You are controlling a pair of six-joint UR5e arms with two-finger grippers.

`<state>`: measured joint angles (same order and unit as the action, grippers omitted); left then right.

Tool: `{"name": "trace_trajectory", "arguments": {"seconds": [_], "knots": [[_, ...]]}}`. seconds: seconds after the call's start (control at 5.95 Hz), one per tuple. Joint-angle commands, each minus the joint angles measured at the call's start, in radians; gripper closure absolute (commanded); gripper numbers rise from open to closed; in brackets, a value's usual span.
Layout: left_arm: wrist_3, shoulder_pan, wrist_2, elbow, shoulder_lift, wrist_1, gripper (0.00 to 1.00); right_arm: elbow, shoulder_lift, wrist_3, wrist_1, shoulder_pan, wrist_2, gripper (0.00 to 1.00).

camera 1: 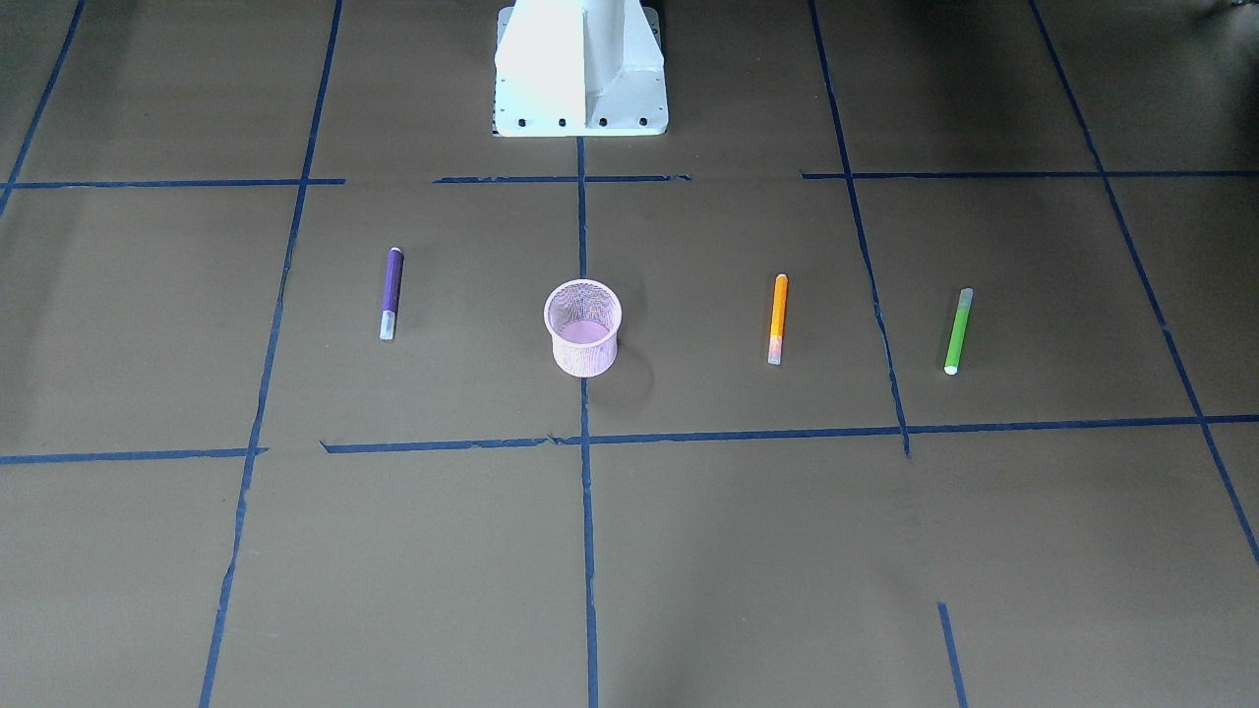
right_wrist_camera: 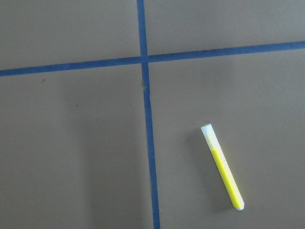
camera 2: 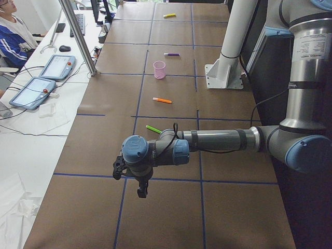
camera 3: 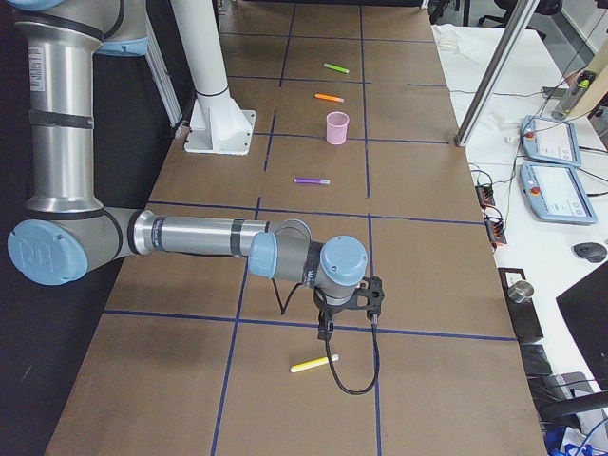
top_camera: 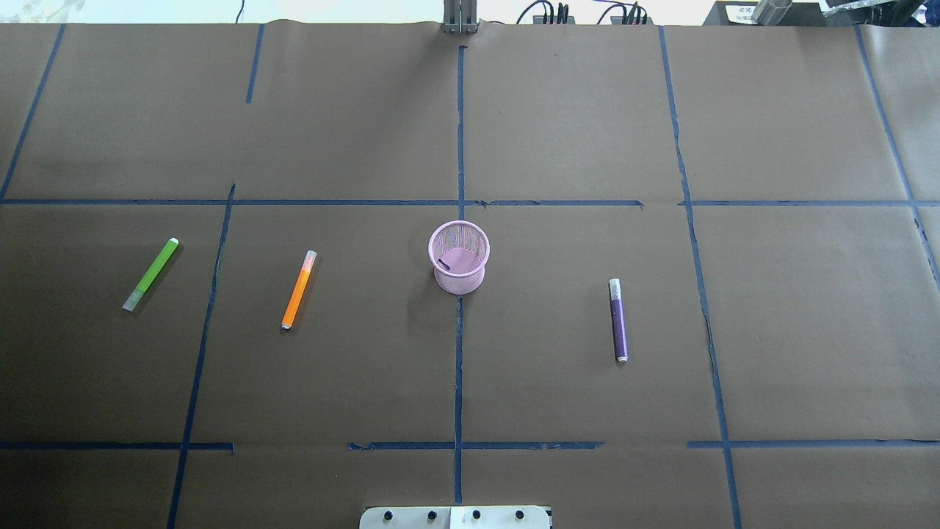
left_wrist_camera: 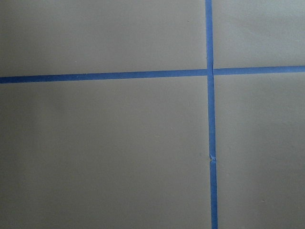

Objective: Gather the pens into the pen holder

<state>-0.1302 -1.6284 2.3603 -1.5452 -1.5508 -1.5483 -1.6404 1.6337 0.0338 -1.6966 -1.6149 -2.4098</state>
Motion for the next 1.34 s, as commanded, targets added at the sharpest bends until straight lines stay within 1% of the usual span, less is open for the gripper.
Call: {"name": "trace_trajectory", "arguments": {"seconds": [0.0, 0.17, 0.34, 0.5, 0.67, 1.01, 1.18], "knots": [[0.001, 0.001, 0.000, -0.021, -0.003, -0.001, 0.00, -0.004, -0.003, 0.000, 0.002, 0.001, 0.000, 0.00], [0.001, 0.007, -0.003, -0.070, -0.014, 0.002, 0.00, -0.006, -0.015, 0.000, 0.002, 0.000, -0.002, 0.00], [0.000, 0.053, -0.001, -0.110, -0.020, -0.001, 0.00, -0.010, -0.038, -0.003, 0.002, 0.001, -0.002, 0.00], [0.007, 0.135, 0.000, -0.130, -0.029, -0.048, 0.00, -0.012, -0.046, -0.003, 0.002, 0.003, -0.003, 0.00], [0.070, 0.209, -0.009, -0.127, -0.047, -0.103, 0.00, -0.015, -0.051, -0.003, 0.000, 0.003, -0.005, 0.00], [0.078, 0.374, -0.001, -0.127, -0.176, -0.108, 0.00, -0.019, -0.110, -0.006, 0.000, 0.010, -0.006, 0.00], [0.175, 0.412, -0.001, -0.128, -0.181, -0.113, 0.00, -0.012, -0.117, -0.008, -0.002, 0.013, -0.008, 0.00]]}}
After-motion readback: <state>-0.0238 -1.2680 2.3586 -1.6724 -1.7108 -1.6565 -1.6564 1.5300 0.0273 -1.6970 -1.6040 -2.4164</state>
